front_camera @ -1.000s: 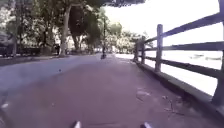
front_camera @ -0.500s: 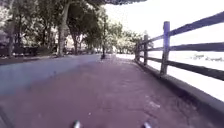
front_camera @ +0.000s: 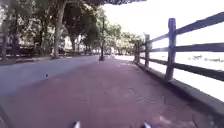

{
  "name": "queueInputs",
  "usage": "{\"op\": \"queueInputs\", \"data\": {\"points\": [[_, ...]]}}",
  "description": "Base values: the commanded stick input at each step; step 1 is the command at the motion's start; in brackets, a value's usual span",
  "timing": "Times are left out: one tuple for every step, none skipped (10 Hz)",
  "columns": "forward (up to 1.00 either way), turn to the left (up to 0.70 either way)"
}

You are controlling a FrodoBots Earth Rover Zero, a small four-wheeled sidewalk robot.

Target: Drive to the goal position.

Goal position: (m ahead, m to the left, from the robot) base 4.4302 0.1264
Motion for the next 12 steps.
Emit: {"op": "queueInputs", "data": {"points": [[0.7,0.0],[0.7,0.0],[0.7,0.0],[0.7,0.0],[0.7,0.0],[0.7,0.0],[0.7,0.0],[0.7,0.0],[0.7,0.0],[0.7,0.0],[0.7,0.0],[0.7,0.0]]}}
